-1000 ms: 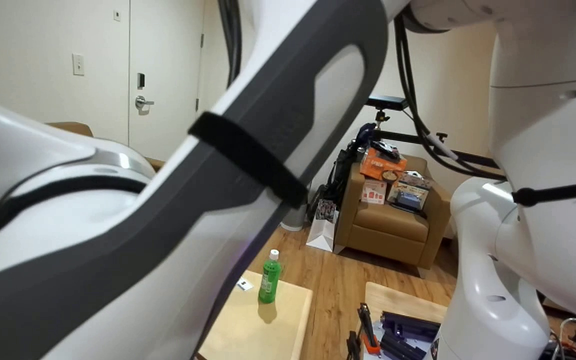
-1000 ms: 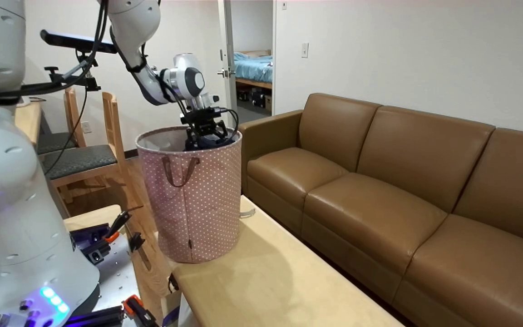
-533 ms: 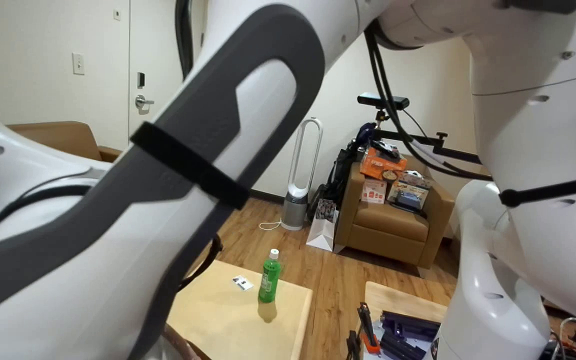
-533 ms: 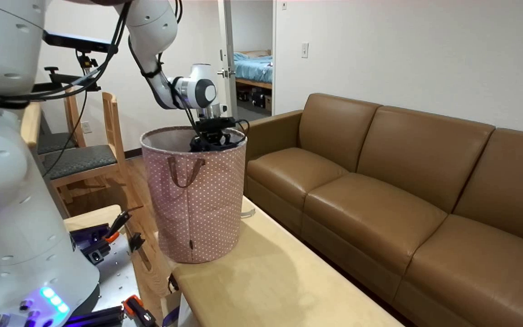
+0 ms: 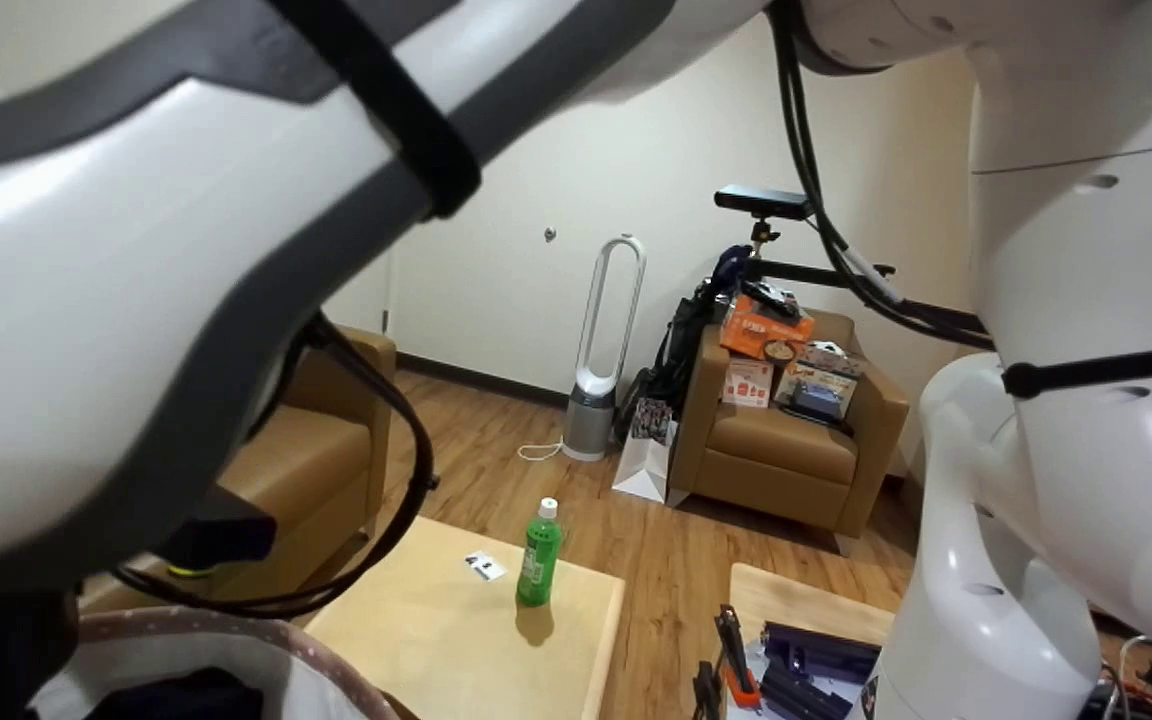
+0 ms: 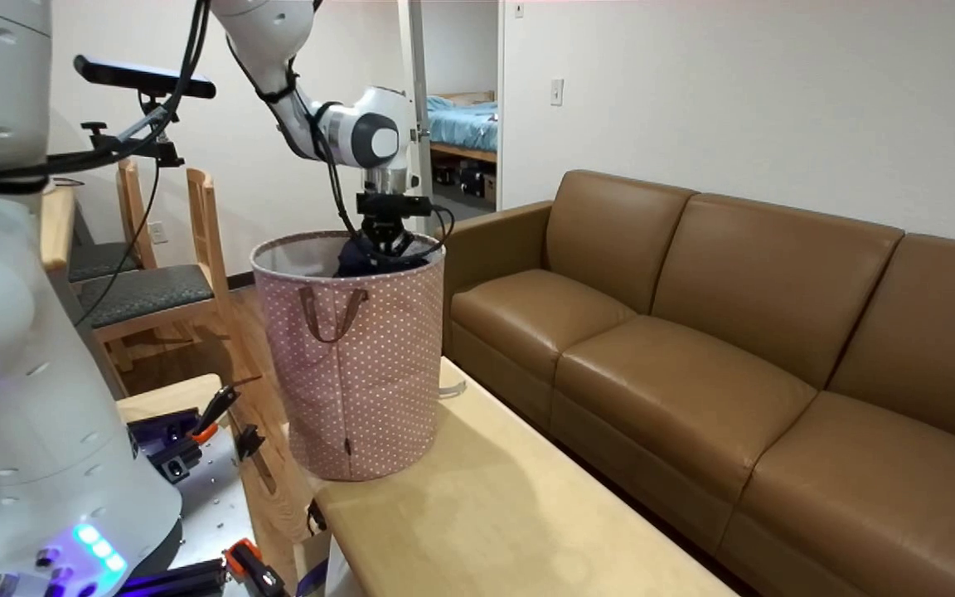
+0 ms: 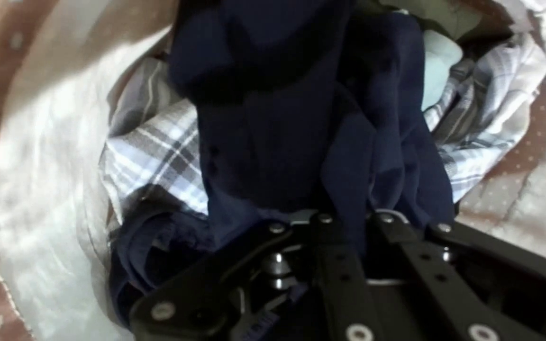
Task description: Take the tank top from the laundry bag and put it on the table
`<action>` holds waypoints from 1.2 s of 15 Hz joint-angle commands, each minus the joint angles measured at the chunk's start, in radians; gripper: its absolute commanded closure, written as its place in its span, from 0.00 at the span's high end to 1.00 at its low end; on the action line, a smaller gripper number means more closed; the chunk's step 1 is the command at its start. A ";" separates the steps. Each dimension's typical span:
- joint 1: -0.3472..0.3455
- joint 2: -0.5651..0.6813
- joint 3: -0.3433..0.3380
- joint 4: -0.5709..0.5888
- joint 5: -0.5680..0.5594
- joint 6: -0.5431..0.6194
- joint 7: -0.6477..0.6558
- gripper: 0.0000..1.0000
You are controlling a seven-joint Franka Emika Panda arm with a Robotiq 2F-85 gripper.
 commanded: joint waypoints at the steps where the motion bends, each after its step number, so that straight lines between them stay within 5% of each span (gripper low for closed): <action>1: -0.021 -0.146 0.003 -0.045 0.116 -0.106 -0.020 0.07; 6: 0.007 -0.317 -0.053 -0.085 0.163 -0.193 0.085 0.06; 18: 0.008 -0.734 -0.171 -0.214 0.126 -0.432 0.631 0.06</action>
